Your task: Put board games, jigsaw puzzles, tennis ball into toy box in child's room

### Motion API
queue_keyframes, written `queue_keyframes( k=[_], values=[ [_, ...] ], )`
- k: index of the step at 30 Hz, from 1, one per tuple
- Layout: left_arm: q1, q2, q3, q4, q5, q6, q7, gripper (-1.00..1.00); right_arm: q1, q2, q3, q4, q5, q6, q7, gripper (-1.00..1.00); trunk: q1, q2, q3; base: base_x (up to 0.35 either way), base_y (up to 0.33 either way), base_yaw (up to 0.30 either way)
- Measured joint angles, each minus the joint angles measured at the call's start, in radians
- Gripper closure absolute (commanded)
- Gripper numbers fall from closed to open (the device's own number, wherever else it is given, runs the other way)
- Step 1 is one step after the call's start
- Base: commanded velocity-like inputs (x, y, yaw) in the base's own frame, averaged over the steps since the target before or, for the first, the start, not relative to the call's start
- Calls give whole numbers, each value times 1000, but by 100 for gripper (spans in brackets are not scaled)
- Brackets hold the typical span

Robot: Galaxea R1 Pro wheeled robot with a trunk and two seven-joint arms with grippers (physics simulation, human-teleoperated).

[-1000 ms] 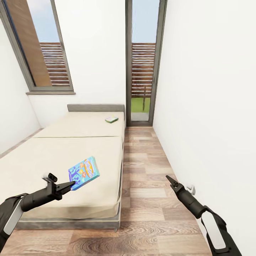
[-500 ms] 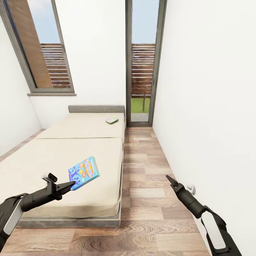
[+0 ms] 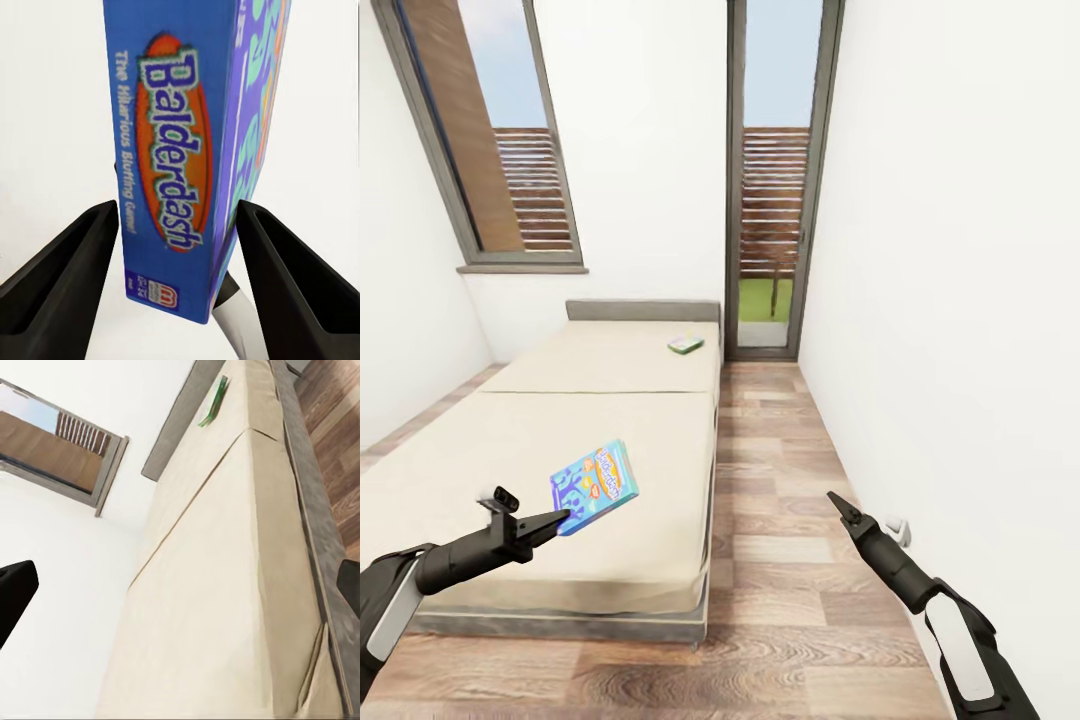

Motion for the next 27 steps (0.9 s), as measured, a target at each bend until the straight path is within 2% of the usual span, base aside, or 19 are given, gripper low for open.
queue_keyframes(
  k=[7,22,27],
  values=[
    [0,1,0,0,-1,0,0,100,0,0,0,0,0,0,0,-100,-27,49,28,-189,0,229],
    [0,9,0,1,-3,0,0,100,0,0,3,0,-1,-8,0,-100,-85,154,90,-9,0,235],
    [0,10,1,2,-2,0,0,100,0,0,3,-1,0,-12,0,-100,-104,189,108,0,0,96]
  ],
)
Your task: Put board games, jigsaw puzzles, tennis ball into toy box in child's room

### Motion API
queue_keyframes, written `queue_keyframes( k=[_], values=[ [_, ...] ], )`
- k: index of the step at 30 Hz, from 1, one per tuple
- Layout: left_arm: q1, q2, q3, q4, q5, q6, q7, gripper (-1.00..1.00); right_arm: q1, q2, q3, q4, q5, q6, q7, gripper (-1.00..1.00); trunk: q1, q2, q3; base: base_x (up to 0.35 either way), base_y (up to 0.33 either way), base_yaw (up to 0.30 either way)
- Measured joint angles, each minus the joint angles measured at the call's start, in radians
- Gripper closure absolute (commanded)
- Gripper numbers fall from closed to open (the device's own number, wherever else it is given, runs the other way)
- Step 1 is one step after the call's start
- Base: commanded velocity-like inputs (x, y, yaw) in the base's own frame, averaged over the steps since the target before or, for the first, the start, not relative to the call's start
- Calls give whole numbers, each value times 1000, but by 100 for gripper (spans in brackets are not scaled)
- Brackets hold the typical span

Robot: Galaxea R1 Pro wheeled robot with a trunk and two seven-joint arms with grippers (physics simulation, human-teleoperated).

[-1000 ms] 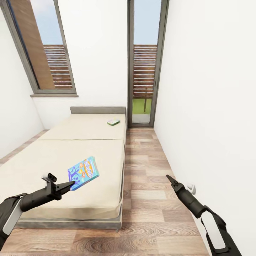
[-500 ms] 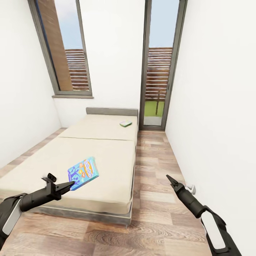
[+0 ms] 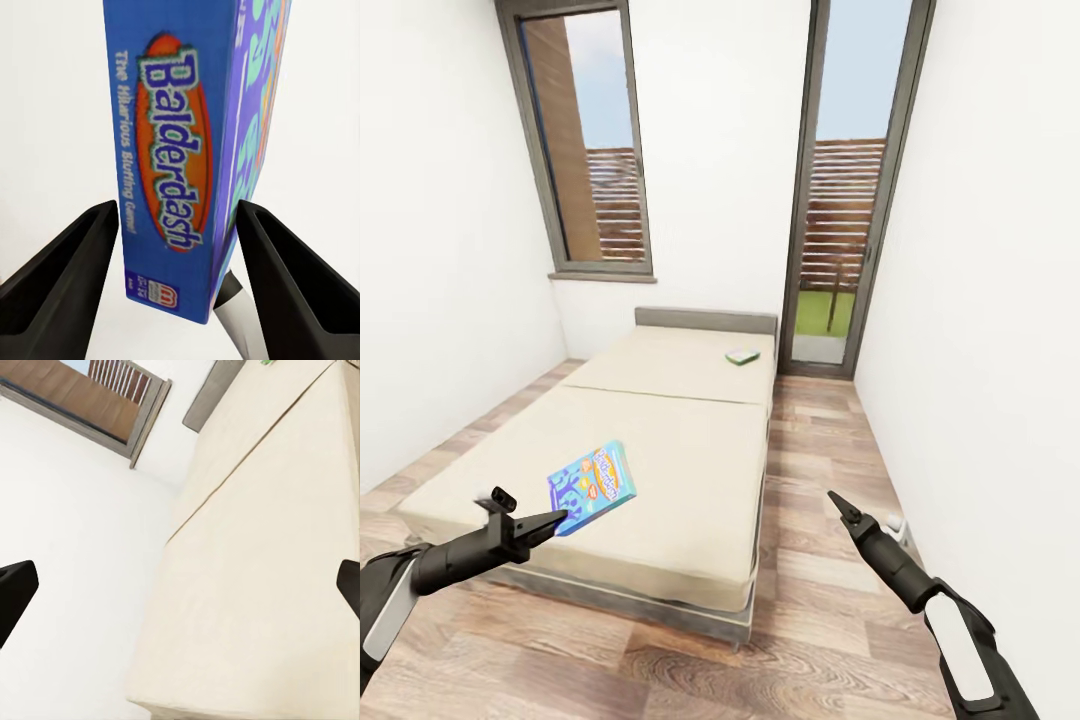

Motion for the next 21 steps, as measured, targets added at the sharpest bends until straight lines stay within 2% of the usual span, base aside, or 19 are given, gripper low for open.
queue_keyframes(
  k=[9,21],
  values=[
    [0,0,0,0,-1,0,0,100,0,0,1,-2,1,-1,-1,-100,-35,63,28,0,0,36],
    [0,0,-1,0,-1,0,1,100,0,0,2,-1,1,-2,-1,-100,-81,147,66,0,0,263]
  ],
)
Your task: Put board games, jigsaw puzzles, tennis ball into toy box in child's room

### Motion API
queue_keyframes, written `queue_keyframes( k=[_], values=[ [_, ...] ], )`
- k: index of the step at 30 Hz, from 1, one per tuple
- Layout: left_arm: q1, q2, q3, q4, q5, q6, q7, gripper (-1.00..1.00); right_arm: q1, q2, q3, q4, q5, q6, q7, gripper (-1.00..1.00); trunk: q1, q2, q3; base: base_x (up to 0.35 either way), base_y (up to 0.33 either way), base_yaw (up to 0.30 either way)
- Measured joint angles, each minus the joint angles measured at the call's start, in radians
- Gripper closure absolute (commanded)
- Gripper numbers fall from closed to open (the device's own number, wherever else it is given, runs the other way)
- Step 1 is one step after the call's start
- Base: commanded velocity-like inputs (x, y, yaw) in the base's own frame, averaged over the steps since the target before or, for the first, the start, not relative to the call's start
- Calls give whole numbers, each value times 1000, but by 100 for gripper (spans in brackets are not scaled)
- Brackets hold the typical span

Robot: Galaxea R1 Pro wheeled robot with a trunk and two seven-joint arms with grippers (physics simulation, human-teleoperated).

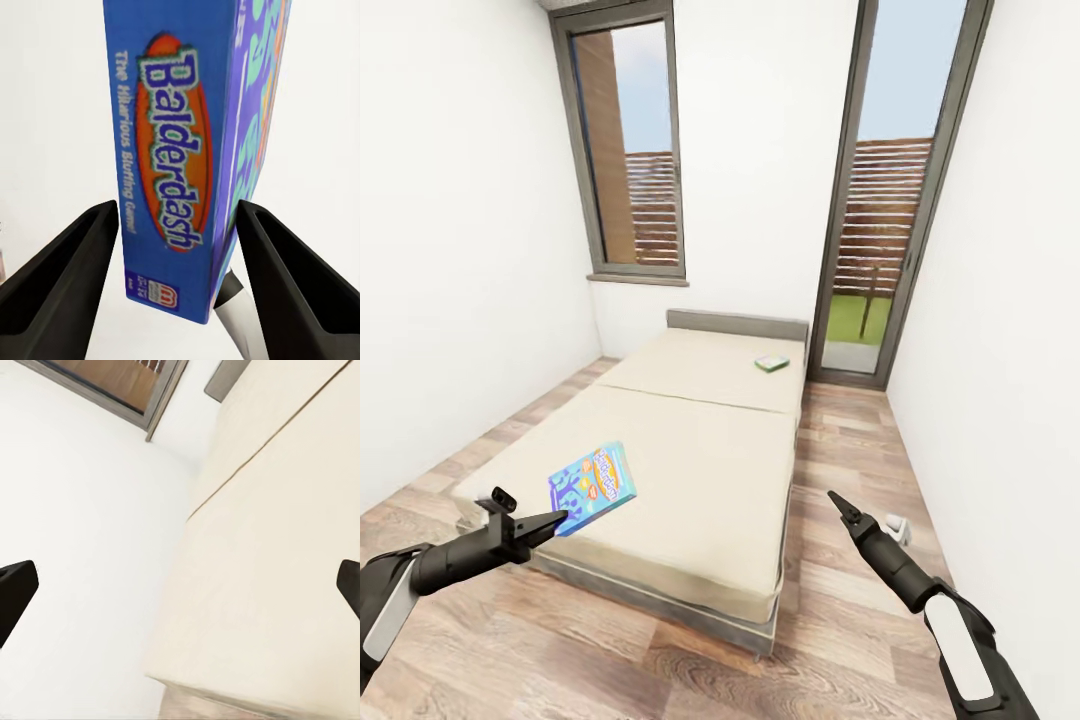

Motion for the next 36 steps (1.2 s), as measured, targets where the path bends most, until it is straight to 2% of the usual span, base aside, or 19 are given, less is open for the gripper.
queue_keyframes(
  k=[10,24,36],
  values=[
    [0,0,0,1,-2,0,0,100,0,0,0,0,1,0,0,-100,0,0,0,0,0,288],
    [0,1,1,2,-2,0,0,100,0,0,1,-1,2,0,0,-100,-54,98,44,0,0,288],
    [0,12,2,5,-2,0,1,100,0,0,23,-1,3,0,0,-100,-100,182,81,0,0,288]
  ],
)
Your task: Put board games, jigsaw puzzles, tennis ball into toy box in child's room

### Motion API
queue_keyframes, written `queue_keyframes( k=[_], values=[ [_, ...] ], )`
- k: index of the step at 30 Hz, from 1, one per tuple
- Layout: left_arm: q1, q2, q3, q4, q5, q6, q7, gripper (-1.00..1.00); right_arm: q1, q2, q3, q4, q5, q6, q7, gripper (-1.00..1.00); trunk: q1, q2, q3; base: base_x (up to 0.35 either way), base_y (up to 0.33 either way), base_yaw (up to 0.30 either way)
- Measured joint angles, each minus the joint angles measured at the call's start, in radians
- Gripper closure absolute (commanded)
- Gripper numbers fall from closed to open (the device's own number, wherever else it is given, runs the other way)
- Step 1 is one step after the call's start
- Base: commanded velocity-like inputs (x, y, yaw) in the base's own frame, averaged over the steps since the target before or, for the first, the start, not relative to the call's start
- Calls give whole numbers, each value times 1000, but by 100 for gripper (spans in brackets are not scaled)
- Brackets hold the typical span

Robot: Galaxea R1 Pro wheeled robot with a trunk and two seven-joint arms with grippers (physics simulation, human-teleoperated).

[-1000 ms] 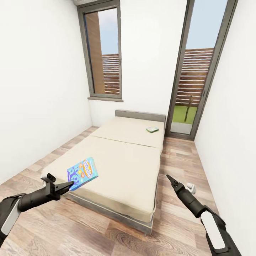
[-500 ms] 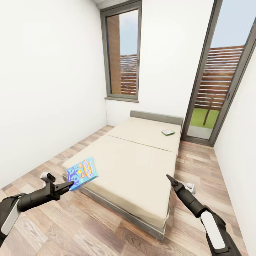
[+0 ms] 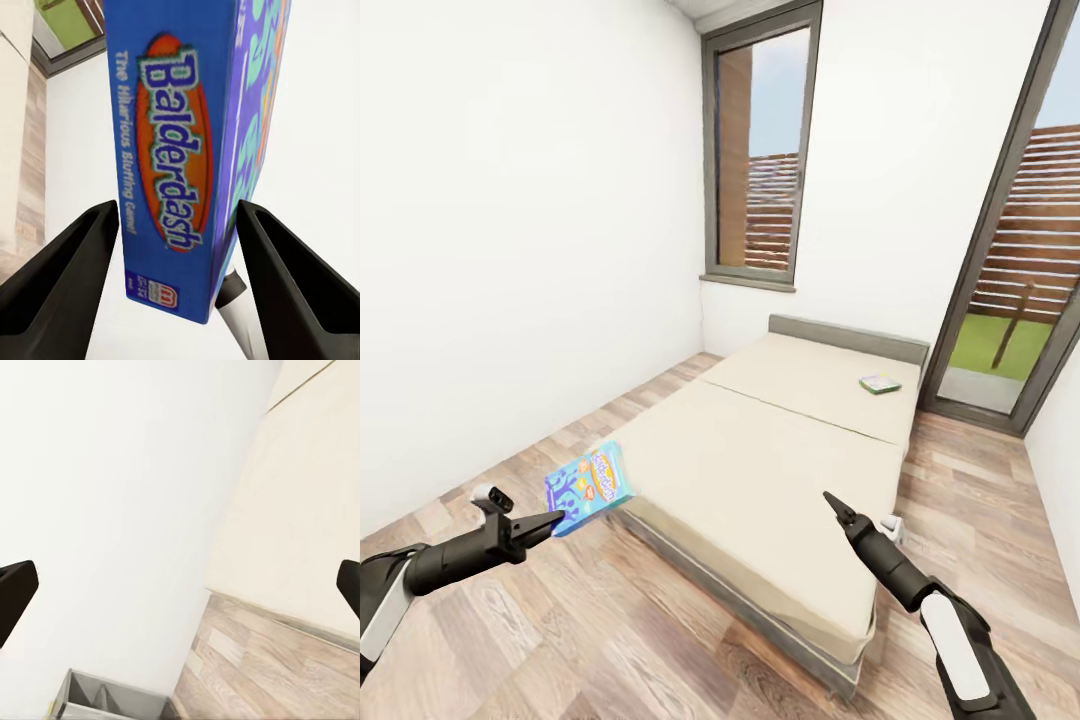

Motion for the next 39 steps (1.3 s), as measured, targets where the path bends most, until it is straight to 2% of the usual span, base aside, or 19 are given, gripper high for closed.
queue_keyframes(
  k=[39],
  values=[
    [0,2,6,5,6,-1,-1,100,0,0,1,0,0,0,0,-100,-150,273,122,0,0,288]
  ],
)
